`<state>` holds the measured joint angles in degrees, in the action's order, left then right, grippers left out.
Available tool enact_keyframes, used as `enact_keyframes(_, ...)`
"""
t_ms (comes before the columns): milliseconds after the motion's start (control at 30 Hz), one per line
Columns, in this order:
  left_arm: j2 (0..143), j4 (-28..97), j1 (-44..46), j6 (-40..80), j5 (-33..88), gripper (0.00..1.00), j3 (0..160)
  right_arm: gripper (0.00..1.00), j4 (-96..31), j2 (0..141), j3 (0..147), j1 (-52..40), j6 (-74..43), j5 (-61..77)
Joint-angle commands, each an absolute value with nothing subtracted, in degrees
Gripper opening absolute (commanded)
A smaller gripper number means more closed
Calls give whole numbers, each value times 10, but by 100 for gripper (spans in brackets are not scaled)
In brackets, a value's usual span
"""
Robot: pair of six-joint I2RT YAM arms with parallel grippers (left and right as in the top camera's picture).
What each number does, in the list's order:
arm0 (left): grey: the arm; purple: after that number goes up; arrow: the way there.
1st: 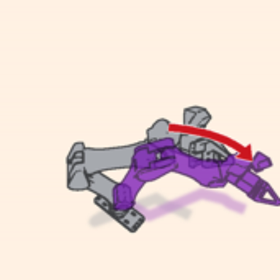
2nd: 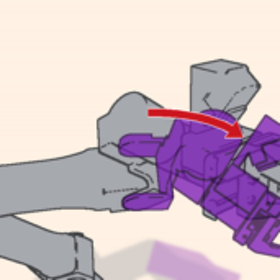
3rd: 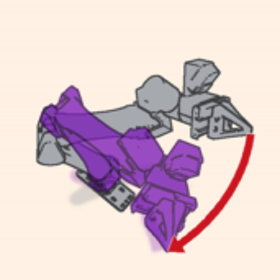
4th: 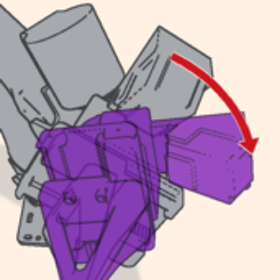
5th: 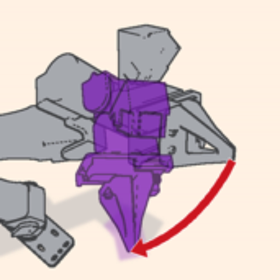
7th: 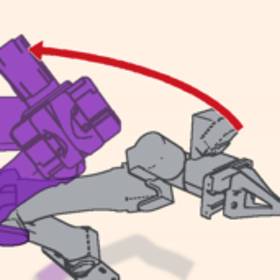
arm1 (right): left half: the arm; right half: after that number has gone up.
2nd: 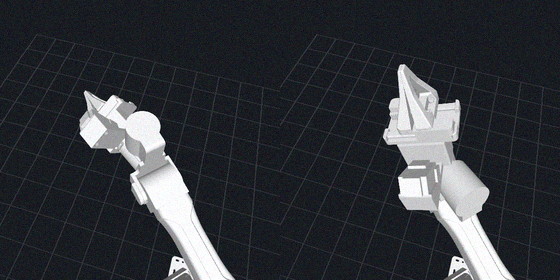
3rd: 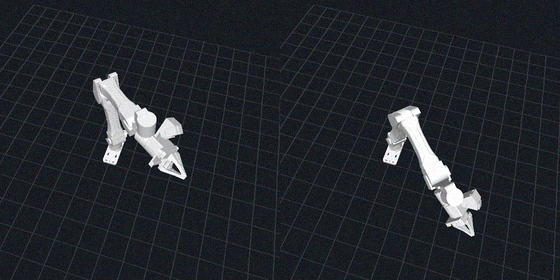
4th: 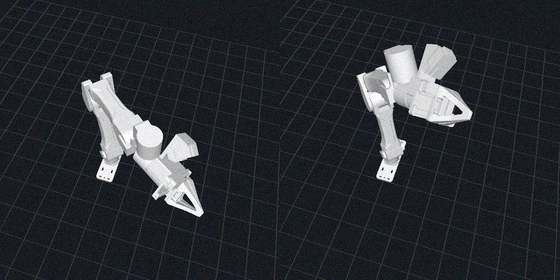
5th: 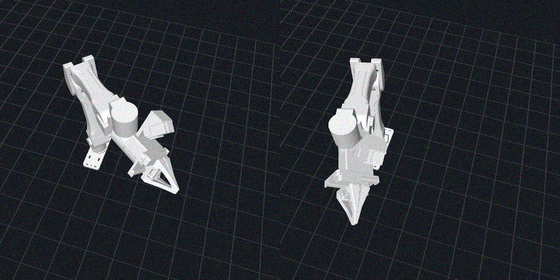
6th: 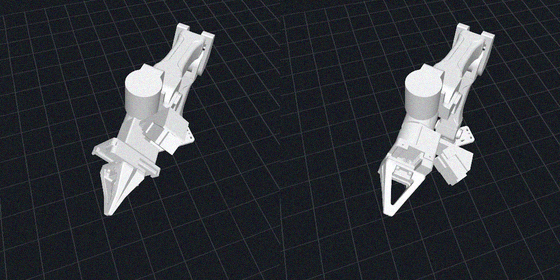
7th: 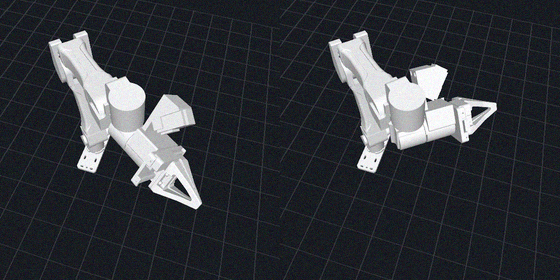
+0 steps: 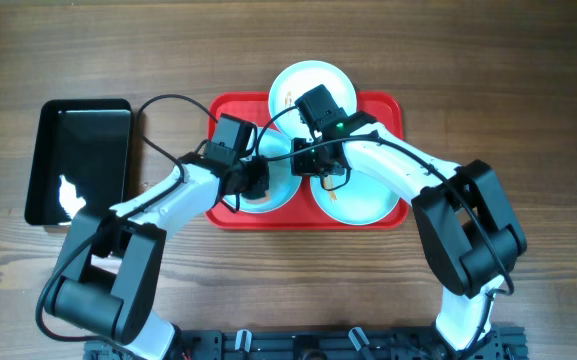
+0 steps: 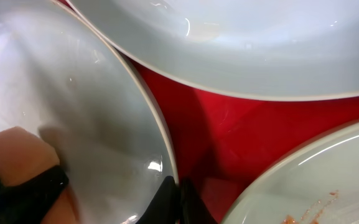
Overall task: Clean dirty plates on tray and stack at the side
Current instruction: 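Keep scrubbing the plate center with the sponge in circles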
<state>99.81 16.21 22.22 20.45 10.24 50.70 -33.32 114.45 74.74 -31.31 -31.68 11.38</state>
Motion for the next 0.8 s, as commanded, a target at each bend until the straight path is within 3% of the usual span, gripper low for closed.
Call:
enact_keyframes(0, 1031, 156, 224, 215, 111, 4, 505, 4, -337, 1159, 753, -310, -324, 103)
enact_keyframes(167, 1065, 167, 224, 212, 99, 4, 505, 4, -337, 1159, 753, -310, -324, 103)
enact_keyframes(433, 1081, 220, 223, 186, -55, 4, 505, 4, -339, 1159, 753, -310, -326, 103)
enact_keyframes(767, 1081, 237, 221, 164, -164, 4, 505, 4, -342, 1159, 753, -310, -326, 102)
